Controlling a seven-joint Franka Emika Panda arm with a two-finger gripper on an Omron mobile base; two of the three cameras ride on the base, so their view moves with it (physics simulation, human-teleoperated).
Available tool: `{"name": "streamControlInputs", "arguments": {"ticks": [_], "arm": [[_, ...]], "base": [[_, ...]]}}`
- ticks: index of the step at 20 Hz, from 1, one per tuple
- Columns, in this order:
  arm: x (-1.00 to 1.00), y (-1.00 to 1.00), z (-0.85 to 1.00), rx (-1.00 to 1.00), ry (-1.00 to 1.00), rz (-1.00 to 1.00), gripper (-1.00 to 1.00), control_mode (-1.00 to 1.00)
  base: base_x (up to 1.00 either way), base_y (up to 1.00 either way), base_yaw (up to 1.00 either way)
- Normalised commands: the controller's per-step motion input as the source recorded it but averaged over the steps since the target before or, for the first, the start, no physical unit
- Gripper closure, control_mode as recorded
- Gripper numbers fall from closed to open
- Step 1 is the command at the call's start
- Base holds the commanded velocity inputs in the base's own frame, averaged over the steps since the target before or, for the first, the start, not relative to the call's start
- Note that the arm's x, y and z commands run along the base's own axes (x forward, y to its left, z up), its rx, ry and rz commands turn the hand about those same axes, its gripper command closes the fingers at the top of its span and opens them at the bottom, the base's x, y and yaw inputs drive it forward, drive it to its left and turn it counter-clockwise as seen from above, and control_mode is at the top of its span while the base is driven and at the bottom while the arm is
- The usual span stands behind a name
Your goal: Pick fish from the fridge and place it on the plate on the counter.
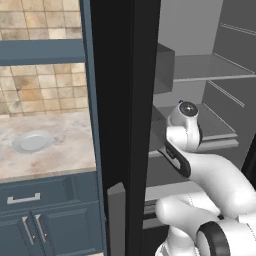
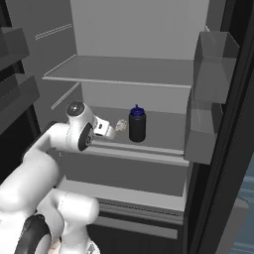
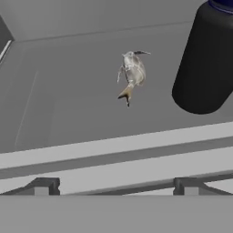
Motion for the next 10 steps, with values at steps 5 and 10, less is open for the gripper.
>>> {"name": "streamControlInputs", "arguments": {"ticks": [5, 10], "arm": [[0.39, -0.04, 0.0, 0.0, 0.03, 0.0, -1.0, -1.0], [0.3, -0.07, -0.01, 0.0, 0.0, 0.0, -1.0, -1.0]], "base": [[0.0, 0.0, 0.0], [0.0, 0.0, 0.0]]}}
